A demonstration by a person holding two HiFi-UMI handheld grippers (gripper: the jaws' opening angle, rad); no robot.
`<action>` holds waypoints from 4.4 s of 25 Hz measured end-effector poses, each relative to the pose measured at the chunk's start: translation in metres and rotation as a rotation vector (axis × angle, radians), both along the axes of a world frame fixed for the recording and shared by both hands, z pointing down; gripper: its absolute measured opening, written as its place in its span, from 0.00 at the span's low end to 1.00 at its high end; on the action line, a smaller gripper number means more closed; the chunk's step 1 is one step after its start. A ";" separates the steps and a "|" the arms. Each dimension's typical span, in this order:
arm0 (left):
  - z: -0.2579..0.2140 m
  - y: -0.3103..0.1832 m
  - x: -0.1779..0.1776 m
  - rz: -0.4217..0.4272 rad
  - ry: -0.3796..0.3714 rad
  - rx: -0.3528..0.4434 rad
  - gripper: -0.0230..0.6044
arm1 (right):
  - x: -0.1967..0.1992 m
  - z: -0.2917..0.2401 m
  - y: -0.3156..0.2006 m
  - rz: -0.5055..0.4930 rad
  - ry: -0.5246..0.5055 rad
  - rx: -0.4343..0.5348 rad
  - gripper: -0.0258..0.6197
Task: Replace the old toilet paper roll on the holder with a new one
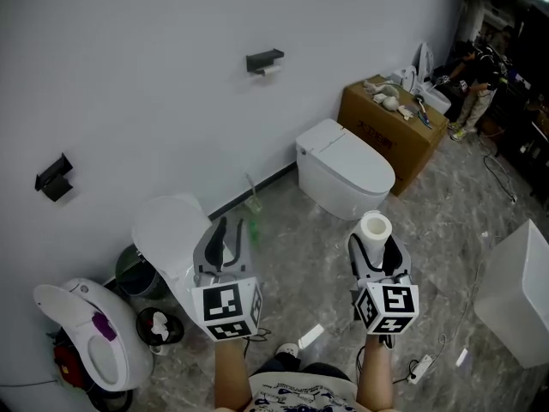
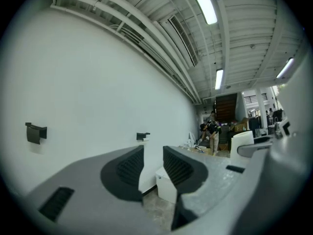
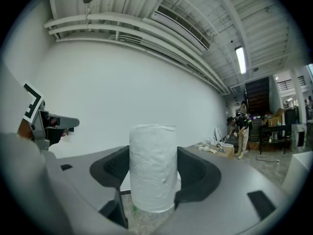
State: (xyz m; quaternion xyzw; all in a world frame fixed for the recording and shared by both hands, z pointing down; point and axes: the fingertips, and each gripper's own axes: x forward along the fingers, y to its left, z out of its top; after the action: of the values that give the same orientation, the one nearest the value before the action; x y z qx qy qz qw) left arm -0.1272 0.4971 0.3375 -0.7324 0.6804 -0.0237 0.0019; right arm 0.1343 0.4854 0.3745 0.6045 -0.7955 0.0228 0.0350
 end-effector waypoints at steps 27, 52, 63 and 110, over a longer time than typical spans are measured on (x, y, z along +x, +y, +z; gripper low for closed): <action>0.008 -0.164 0.009 -0.065 -0.010 -0.006 0.43 | 0.010 0.021 -0.193 -0.079 -0.018 -0.038 0.51; -0.005 -0.389 0.054 -0.194 -0.087 0.011 0.43 | 0.047 0.005 -0.455 -0.224 -0.024 -0.012 0.51; 0.016 -0.500 0.049 -0.138 -0.048 -0.002 0.43 | 0.040 0.015 -0.543 -0.196 0.003 -0.014 0.51; 0.003 -0.796 -0.045 -0.297 -0.133 -0.045 0.43 | -0.067 -0.014 -0.877 -0.349 -0.001 -0.005 0.51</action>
State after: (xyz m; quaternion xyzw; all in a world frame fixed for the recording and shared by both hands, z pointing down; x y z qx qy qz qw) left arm -0.1717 -0.2985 0.3409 -0.6203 0.7790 -0.0874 0.0271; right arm 0.0674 -0.3918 0.3608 0.4572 -0.8883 0.0188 0.0394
